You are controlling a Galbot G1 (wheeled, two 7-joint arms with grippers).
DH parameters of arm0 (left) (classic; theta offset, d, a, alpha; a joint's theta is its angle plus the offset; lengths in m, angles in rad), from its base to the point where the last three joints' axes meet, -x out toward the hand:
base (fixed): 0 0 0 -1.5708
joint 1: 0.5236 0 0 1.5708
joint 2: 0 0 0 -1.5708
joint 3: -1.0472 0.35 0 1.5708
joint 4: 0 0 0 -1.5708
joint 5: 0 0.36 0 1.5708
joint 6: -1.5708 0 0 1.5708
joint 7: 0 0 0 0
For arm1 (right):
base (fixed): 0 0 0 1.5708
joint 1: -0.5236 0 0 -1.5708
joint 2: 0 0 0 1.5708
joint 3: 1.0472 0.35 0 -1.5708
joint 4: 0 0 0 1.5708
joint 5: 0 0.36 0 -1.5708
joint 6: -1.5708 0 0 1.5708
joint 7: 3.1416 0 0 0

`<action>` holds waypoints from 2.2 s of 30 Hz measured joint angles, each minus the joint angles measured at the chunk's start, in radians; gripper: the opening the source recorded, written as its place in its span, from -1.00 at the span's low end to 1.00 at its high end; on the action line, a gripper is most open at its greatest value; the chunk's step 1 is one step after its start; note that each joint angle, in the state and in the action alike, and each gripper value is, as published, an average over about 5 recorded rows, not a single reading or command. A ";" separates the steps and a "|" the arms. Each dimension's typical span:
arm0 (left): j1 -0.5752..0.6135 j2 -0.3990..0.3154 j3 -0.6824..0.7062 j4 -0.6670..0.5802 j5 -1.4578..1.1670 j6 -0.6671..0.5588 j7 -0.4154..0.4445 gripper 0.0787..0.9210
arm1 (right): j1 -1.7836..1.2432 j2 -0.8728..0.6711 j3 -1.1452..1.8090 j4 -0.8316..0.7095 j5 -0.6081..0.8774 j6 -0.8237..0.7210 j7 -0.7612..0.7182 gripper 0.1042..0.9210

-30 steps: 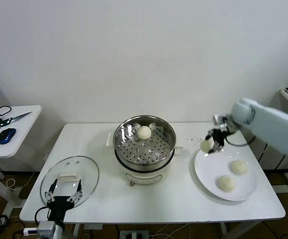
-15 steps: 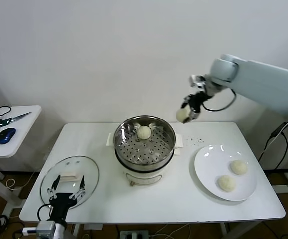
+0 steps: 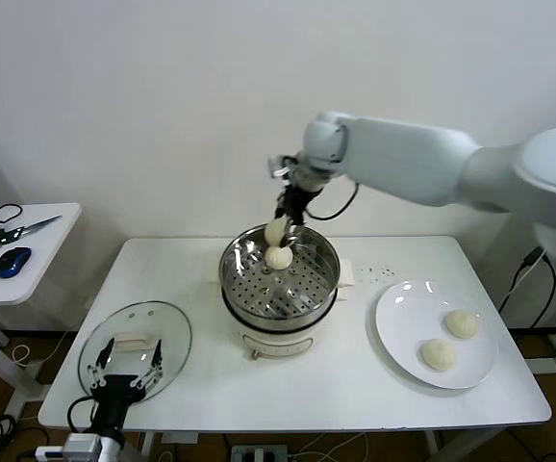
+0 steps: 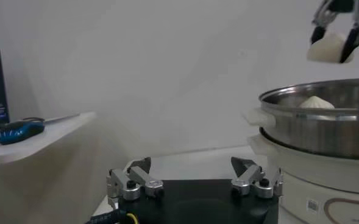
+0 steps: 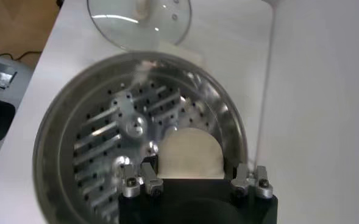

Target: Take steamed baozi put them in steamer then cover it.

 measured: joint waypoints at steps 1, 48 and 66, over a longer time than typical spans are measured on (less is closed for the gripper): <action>0.002 0.001 -0.001 0.000 -0.001 -0.001 0.000 0.77 | -0.010 0.016 -0.002 -0.008 0.000 -0.001 0.002 0.41; -0.032 -0.012 0.009 0.027 0.025 0.013 0.000 0.77 | 0.040 -0.222 -0.004 0.173 -0.103 0.031 -0.056 0.76; -0.029 -0.008 -0.012 0.024 0.028 0.024 0.005 0.77 | -0.226 -0.765 0.200 0.411 -0.497 0.099 -0.105 0.76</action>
